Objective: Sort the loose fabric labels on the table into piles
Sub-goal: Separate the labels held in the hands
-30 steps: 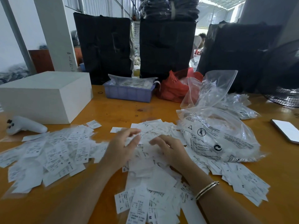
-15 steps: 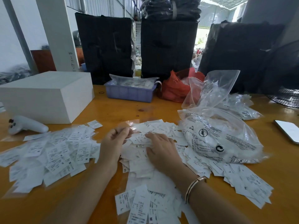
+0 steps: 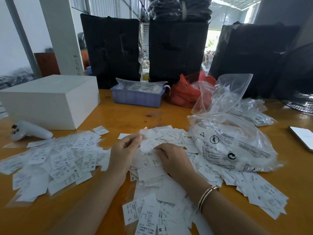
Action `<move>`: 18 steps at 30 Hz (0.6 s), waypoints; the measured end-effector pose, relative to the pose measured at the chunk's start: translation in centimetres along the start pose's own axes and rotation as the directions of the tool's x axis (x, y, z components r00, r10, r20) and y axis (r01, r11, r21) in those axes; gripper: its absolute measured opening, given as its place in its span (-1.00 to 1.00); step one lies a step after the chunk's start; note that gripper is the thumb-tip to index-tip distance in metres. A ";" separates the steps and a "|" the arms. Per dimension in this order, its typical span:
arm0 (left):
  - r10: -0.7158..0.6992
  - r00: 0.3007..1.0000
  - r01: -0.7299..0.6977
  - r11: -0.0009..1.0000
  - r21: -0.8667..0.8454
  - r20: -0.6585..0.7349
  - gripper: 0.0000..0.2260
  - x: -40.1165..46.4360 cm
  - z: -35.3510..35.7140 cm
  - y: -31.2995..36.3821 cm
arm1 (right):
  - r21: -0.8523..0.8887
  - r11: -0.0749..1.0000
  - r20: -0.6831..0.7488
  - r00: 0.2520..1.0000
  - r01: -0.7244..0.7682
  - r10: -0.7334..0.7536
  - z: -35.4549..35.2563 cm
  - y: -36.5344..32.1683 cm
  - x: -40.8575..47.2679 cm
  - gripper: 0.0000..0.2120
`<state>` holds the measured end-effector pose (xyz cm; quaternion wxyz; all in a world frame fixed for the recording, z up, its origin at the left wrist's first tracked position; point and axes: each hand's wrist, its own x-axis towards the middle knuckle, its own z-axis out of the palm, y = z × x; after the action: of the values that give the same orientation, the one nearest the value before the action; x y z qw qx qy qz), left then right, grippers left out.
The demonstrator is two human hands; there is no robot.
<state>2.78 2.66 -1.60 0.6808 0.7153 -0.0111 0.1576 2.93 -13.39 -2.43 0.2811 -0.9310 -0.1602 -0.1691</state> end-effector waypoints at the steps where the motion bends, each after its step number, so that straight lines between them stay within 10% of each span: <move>1: 0.010 1.000 -0.010 1.000 0.007 0.017 -0.84 0.0 0.0 0.0 | 0.074 0.996 -0.041 0.998 -0.046 0.049 -0.1 0.0 -0.1 -0.80; 4: 0.058 0.996 -0.061 0.997 0.037 0.074 -0.88 -0.2 0.1 -0.1 | 0.427 0.878 -0.135 0.945 -0.216 0.298 -0.8 0.5 0.0 -0.88; 9: 0.120 0.985 -0.128 0.990 0.060 0.121 -0.87 -0.4 0.4 -0.1 | 0.903 0.379 0.024 0.906 -0.201 0.423 -2.3 1.5 0.3 -0.73; 18: 0.200 0.960 -0.217 0.974 0.070 0.195 -0.87 -0.7 0.7 0.1 | 0.908 0.404 -0.025 0.946 -0.114 0.324 -2.0 1.4 0.4 -0.58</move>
<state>2.23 1.82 -1.69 0.6230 0.7519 -0.1430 0.1614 3.42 -15.54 -1.33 0.7651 -0.6301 -0.0724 -0.1109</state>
